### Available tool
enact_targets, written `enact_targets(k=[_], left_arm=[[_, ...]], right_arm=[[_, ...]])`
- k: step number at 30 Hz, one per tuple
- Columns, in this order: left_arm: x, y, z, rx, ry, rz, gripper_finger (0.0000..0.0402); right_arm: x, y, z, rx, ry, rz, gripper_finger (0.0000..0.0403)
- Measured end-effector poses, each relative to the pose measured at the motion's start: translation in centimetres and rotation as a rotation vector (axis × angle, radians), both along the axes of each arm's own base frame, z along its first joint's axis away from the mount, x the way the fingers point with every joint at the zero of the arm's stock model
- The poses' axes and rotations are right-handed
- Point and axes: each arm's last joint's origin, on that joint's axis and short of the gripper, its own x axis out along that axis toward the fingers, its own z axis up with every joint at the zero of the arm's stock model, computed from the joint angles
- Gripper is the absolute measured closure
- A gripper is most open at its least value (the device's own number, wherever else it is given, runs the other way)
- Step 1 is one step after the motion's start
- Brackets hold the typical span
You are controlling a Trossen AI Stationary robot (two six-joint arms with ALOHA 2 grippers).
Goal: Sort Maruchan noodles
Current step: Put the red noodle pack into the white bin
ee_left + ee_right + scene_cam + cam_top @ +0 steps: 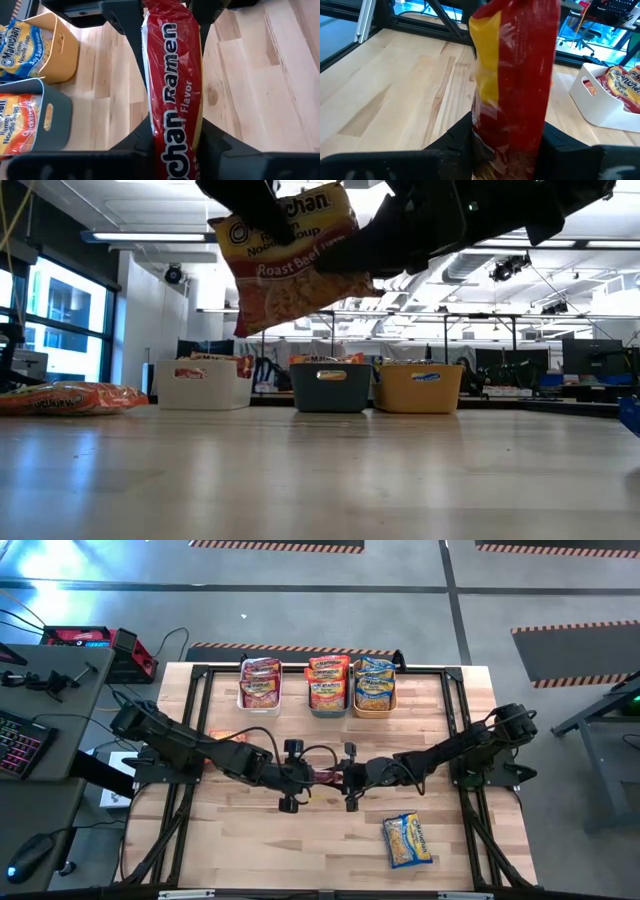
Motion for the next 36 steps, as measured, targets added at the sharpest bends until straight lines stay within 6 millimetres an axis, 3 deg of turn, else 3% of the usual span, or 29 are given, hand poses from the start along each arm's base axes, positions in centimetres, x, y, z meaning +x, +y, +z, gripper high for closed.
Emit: enact_targets(k=[4,10,17,22,29,36], left_arm=[[0.0,0.0,0.0,0.013,0.007,-0.014,0.034],[-0.7,0.7,-0.6,0.055,0.107,-0.018,0.034],[-2.8,3.5,0.2,0.126,0.258,0.036,0.0344],[-5.2,7.5,2.1,0.182,0.33,0.125,0.0346],[-8.7,14.9,4.6,0.218,0.349,0.132,0.0346],[-11.0,21.9,4.8,0.204,0.38,0.162,0.0346]], right_arm=[[0.0,0.0,-0.1,0.001,0.005,0.0,0.0286],[0.0,-0.1,-0.1,-0.009,0.012,-0.025,0.0236],[-0.3,-0.5,-0.6,-0.081,0.062,-0.145,0.0208],[-0.6,-0.6,-1.2,-0.107,0.123,-0.162,0.0222],[-0.8,-0.7,-1.7,-0.127,0.184,-0.162,0.0275],[-0.9,-0.7,-1.8,-0.098,0.196,-0.149,0.0318]])
